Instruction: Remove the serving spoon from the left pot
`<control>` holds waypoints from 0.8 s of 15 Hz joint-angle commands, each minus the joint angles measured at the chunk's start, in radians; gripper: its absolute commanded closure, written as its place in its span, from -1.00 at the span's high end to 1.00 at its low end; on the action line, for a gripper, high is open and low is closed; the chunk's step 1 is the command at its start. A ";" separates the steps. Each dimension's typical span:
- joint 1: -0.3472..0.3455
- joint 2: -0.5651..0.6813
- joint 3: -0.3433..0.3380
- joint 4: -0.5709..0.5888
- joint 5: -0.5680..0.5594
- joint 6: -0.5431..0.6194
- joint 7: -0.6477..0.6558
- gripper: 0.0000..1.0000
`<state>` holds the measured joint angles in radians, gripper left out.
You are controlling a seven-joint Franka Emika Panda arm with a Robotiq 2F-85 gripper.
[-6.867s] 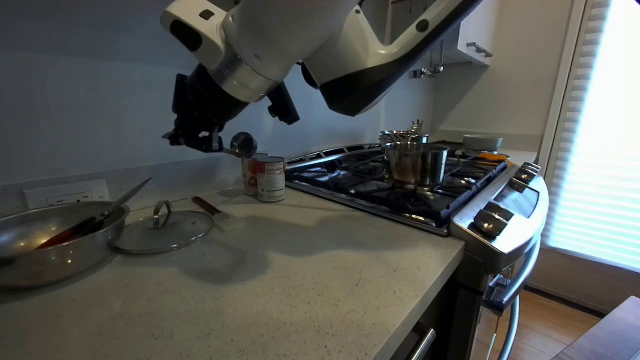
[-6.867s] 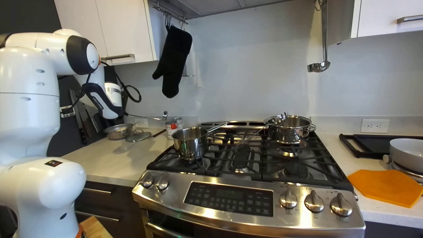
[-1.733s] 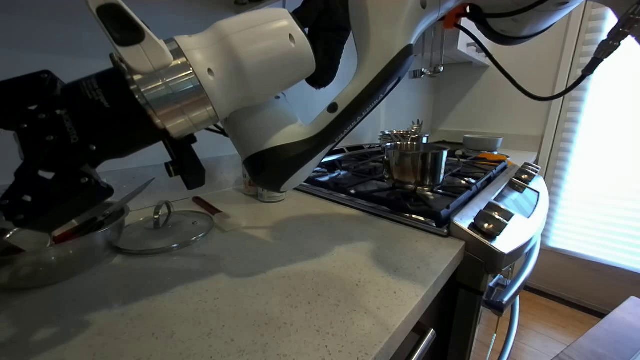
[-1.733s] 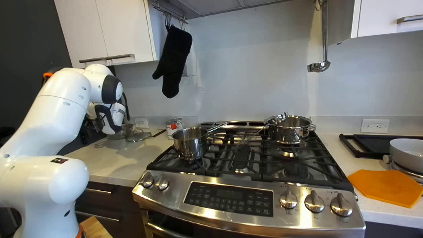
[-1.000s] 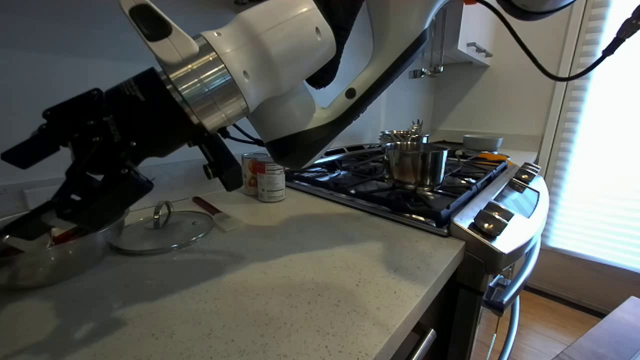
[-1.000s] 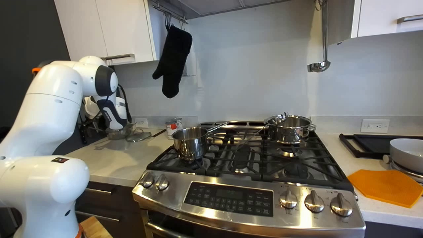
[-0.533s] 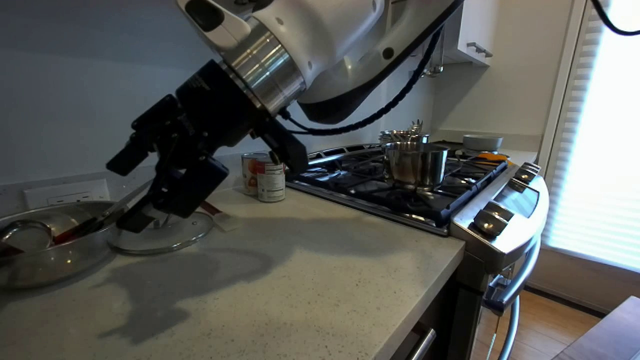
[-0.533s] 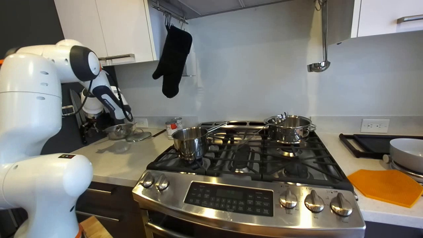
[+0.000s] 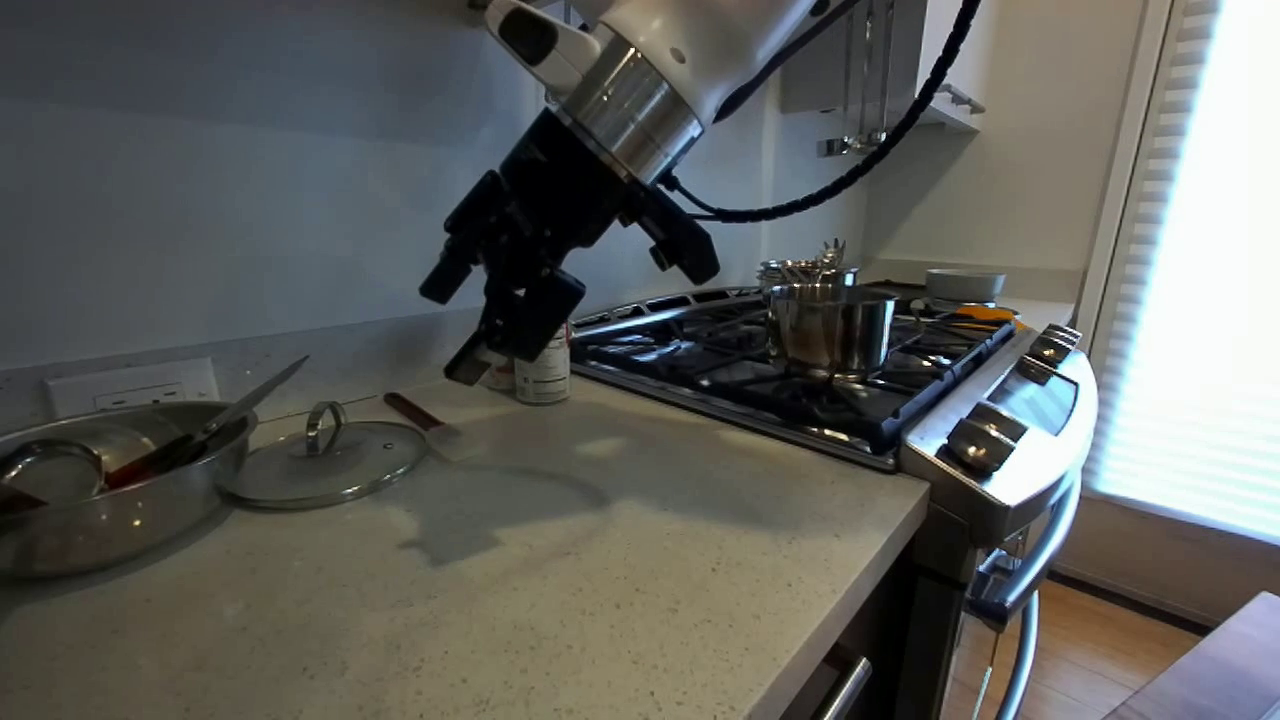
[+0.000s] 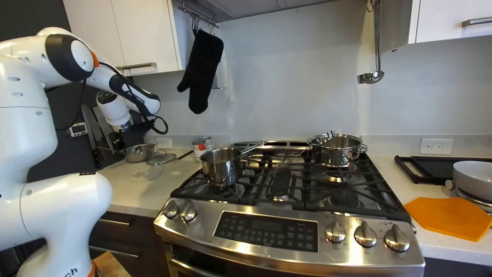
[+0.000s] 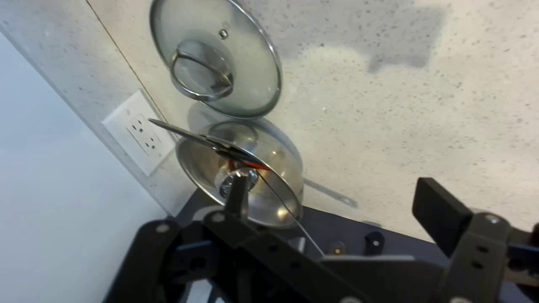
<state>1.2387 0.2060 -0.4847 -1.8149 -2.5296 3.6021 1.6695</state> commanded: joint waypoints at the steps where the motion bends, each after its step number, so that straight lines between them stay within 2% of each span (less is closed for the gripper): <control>1: 0.214 0.094 -0.276 0.130 0.007 0.087 0.110 1.00; 6: 0.508 0.241 -0.645 0.317 0.020 0.271 0.366 1.00; 8: 0.637 0.276 -0.784 0.354 0.020 0.353 0.471 1.00; 12: 0.772 0.319 -0.910 0.398 0.020 0.472 0.632 1.00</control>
<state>1.9327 0.4669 -1.3004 -1.4476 -2.5095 3.9996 2.1945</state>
